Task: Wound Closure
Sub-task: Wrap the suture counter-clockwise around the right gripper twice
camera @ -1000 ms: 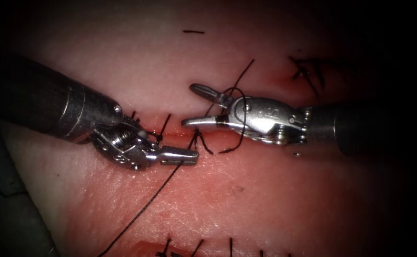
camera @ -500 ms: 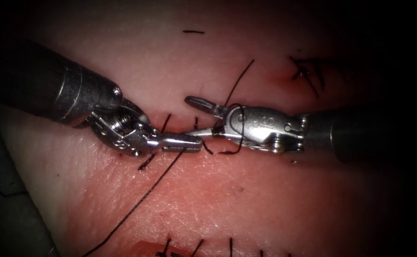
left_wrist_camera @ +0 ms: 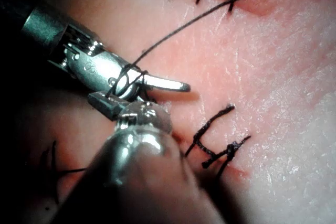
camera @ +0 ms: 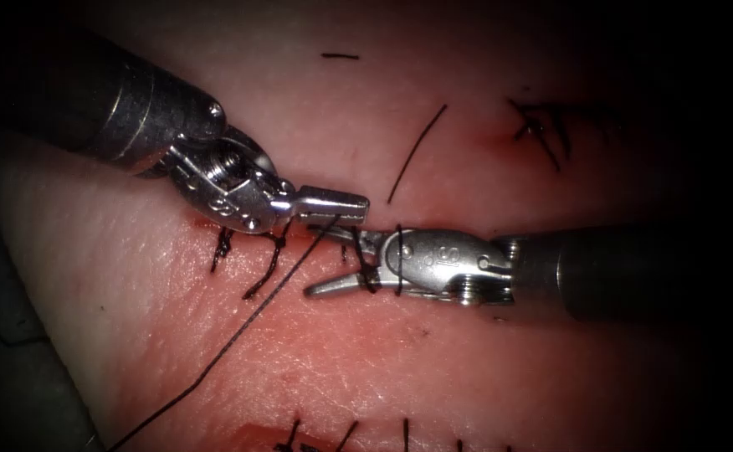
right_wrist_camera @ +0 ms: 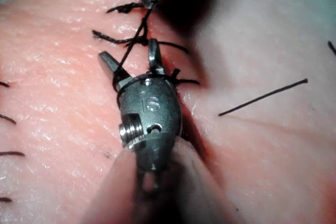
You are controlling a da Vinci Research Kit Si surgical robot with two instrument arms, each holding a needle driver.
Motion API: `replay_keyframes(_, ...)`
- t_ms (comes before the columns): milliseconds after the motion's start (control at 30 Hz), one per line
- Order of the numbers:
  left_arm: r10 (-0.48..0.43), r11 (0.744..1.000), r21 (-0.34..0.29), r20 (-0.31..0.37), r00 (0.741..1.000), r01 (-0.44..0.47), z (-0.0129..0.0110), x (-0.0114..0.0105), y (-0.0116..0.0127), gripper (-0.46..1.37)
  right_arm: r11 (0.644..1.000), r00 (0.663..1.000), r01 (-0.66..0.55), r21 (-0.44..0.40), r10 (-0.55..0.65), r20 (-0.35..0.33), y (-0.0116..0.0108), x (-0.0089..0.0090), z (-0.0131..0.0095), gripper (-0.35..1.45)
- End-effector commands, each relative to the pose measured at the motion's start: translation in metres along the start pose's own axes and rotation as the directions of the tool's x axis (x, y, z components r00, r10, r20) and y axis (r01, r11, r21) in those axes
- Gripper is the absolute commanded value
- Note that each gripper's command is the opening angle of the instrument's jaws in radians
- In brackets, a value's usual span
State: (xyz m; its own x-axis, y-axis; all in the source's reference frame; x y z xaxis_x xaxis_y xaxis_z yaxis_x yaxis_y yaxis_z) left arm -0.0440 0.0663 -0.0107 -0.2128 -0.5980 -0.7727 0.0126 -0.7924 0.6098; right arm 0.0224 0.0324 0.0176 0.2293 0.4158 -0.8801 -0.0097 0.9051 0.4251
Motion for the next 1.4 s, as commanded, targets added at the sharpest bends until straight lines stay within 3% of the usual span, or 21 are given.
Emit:
replay_keyframes(33, -0.005, 1.0, -0.006, -0.01, 1.0, 0.005, 0.0002, -0.0008, -0.0001, -0.35, 1.0, 1.0, -0.004, 0.009, 0.004, -0.006, 0.0, 0.0, 0.0, 0.74)
replay_keyframes(333, -0.019, 1.0, -0.007, -0.04, 0.999, 0.019, 0.0003, -0.0043, -0.0003, -0.35, 1.0, 0.998, -0.016, 0.019, 0.017, -0.059, 0.0, -0.0001, -0.0002, 0.71)
replay_keyframes(800, -0.029, 1.0, -0.013, -0.055, 0.998, 0.028, -0.0006, -0.0074, 0.0013, -0.35, 0.998, 0.98, -0.056, 0.037, 0.062, -0.187, -0.0001, -0.0002, -0.001, 0.66)
replay_keyframes(1067, -0.05, 0.999, -0.006, -0.052, 0.997, 0.05, -0.0002, -0.0091, 0.0043, -0.35, 0.994, 0.943, -0.077, 0.074, 0.097, -0.319, -0.0003, 0.0, -0.0011, 0.64)
replay_keyframes(1400, -0.056, 0.998, 0.001, -0.048, 0.997, 0.056, -0.0005, -0.0089, 0.0076, -0.35, 0.99, 0.842, -0.111, 0.081, 0.137, -0.522, 0.0013, 0.0014, -0.0042, 0.6)
